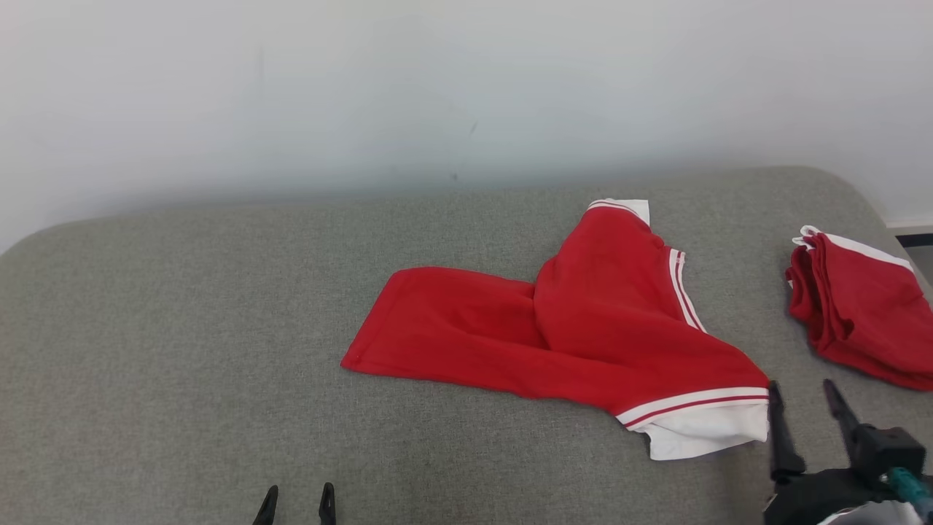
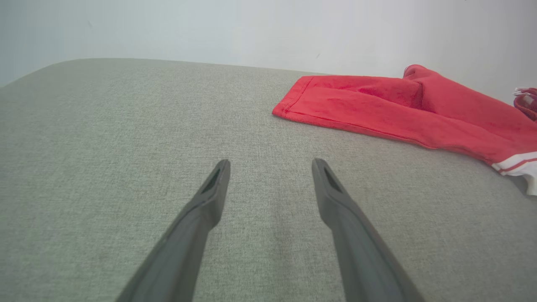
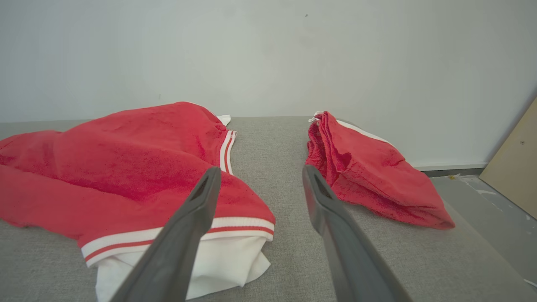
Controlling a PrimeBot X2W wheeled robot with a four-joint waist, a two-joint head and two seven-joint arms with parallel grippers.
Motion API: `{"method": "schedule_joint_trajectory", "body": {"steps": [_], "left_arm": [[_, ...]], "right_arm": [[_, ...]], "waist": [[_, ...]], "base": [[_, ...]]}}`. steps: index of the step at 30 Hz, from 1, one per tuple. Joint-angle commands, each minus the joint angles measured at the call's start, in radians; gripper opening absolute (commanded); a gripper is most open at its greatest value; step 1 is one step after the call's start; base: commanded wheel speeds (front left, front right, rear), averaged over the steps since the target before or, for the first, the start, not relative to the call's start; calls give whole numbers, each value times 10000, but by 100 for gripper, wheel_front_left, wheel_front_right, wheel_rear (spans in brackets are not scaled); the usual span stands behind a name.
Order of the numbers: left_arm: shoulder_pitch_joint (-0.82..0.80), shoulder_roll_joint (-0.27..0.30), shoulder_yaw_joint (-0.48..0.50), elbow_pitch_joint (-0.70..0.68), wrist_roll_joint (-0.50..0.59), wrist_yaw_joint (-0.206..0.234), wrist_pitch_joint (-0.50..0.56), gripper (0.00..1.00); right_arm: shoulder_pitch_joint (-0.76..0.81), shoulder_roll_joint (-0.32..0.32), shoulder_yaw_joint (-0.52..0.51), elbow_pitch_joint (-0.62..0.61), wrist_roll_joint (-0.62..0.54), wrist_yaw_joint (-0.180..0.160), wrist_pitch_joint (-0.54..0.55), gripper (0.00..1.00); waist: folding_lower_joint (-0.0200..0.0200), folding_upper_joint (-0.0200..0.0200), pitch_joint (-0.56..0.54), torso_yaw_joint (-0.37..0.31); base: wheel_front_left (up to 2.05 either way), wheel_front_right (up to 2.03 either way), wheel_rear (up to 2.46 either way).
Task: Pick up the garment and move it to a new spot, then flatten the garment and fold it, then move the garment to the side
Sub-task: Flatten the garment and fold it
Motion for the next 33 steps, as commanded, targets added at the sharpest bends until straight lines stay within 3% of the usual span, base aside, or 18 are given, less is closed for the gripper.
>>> {"method": "schedule_joint_trajectory", "body": {"steps": [1,7,14,23,33], "left_arm": [[-9,2,-25,-32,86,33,-32,100],[-300,2,-101,-151,94,65,-32,100],[-1986,2,-266,6,150,-1,-30,100],[-4301,3,7,1955,-7,114,-30,100],[-5212,6,349,3327,243,226,-32,100]], "right_arm": [[87,139,139,51,-80,-25,0,100],[-72,372,629,63,11,-25,0,100],[-680,392,1117,-131,275,-23,0,100],[-1355,337,1615,-212,467,-23,2,100],[-1461,280,1520,-261,555,-25,2,100]], "waist": [[1,1,112,-1],[1,1,559,-33],[1,1,1774,-28],[1,1,2738,-567],[1,1,3131,-1127]], "base": [[0,0,0],[0,0,0],[0,0,0],[0,0,0],[0,0,0]]}}
